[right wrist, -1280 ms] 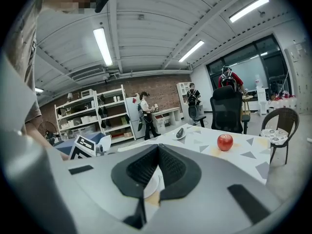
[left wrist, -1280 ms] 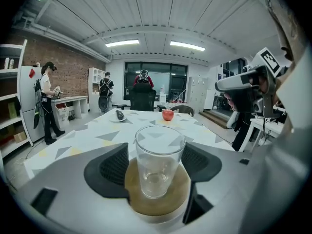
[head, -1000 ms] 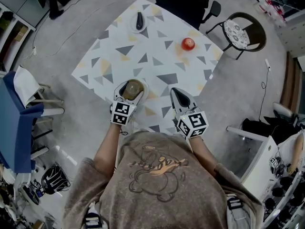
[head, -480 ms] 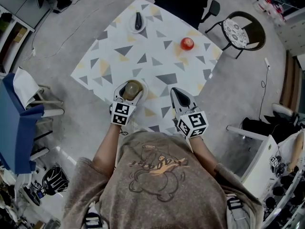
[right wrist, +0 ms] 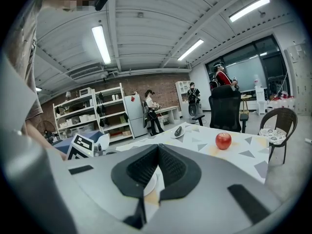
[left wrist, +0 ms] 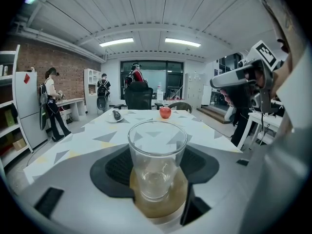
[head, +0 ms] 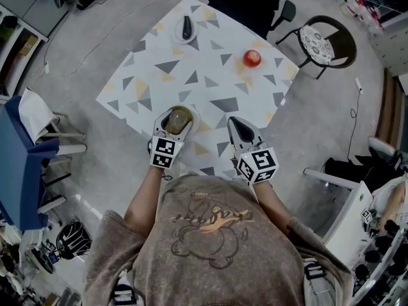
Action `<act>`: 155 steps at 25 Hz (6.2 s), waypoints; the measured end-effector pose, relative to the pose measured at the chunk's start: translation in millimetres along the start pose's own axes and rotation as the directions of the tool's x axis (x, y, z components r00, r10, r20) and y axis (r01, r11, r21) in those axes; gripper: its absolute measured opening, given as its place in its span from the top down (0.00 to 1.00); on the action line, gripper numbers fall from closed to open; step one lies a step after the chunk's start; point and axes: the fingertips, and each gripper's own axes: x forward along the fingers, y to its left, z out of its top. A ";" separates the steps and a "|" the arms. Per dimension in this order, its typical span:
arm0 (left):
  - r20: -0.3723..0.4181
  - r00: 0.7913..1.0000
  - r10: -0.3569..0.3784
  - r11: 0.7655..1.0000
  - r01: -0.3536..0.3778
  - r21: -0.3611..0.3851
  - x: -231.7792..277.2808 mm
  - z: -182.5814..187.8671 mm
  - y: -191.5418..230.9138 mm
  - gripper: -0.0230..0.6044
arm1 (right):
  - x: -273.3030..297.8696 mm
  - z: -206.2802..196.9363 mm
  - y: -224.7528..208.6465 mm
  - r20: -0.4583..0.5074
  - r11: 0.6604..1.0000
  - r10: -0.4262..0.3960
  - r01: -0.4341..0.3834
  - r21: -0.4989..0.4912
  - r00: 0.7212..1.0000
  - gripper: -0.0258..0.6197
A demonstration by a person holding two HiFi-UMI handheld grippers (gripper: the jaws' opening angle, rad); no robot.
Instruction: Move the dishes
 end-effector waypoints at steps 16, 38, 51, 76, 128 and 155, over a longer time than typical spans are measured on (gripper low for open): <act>0.090 0.995 0.033 0.999 -0.034 0.007 -25.4 58.9 26.7 0.50 | 11.8 2.6 12.3 0.002 0.999 0.036 -0.036 -0.008 0.999 0.95; 0.118 0.986 0.122 0.993 -0.122 -0.007 -17.3 108.4 113.0 0.50 | 18.4 -1.4 21.1 -0.008 0.999 0.052 -0.052 0.006 0.999 0.95; 0.060 0.994 0.086 0.996 -0.084 -0.029 25.5 73.0 138.3 0.50 | 25.5 -10.2 16.9 -0.048 0.999 0.032 -0.031 0.020 0.998 0.95; -0.022 0.998 0.058 0.998 -0.059 -0.025 67.5 24.4 145.7 0.50 | 37.4 -21.1 4.6 -0.092 0.998 -0.005 0.010 0.055 0.996 0.95; 0.171 0.972 0.163 0.985 -0.150 -0.086 -53.5 79.9 81.4 0.50 | 17.9 0.3 22.2 0.010 0.996 0.088 -0.088 -0.008 0.996 0.95; -0.159 0.983 0.097 0.964 -0.132 -0.231 -11.9 -56.0 56.0 0.61 | 11.1 -2.8 13.3 0.006 0.998 0.065 -0.065 -0.006 0.998 0.95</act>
